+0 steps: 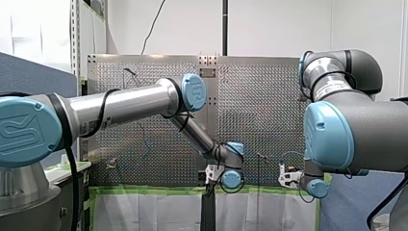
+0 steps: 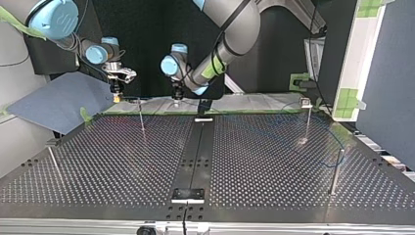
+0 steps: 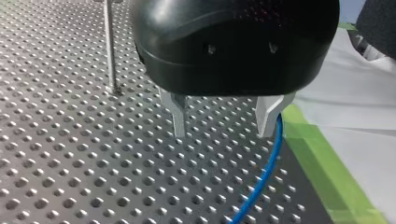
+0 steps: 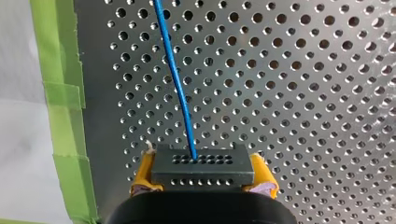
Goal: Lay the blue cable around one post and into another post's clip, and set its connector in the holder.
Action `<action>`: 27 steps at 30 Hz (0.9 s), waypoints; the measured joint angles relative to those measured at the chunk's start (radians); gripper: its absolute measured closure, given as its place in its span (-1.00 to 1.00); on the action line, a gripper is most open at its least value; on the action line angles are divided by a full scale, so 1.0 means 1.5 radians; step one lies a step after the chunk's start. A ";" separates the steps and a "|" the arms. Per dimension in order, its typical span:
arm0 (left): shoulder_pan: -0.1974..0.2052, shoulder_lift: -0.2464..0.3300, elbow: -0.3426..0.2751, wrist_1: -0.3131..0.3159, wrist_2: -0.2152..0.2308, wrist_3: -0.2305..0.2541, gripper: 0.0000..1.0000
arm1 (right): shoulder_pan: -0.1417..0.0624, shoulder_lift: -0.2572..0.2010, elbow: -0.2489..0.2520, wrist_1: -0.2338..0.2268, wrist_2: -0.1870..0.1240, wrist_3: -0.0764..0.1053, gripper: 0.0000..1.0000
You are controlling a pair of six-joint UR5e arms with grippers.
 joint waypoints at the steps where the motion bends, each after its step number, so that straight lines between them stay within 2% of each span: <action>1: -0.002 0.001 0.004 0.000 0.003 0.000 -0.47 | 0.000 0.000 0.000 -0.001 0.000 0.001 0.84; 7: -0.011 0.006 0.009 0.002 0.018 -0.001 -0.47 | 0.000 0.000 0.000 -0.005 0.000 0.003 0.84; 17: -0.039 0.034 -0.037 0.009 0.069 -0.004 -0.47 | 0.002 0.000 0.000 -0.007 0.000 0.006 0.84; 23: -0.037 0.034 -0.067 0.009 0.097 -0.009 -0.47 | 0.004 0.000 0.000 -0.007 0.000 0.006 0.84; 27: -0.030 0.034 -0.072 0.007 0.097 -0.010 -0.47 | 0.006 0.000 0.000 -0.006 0.000 0.006 0.84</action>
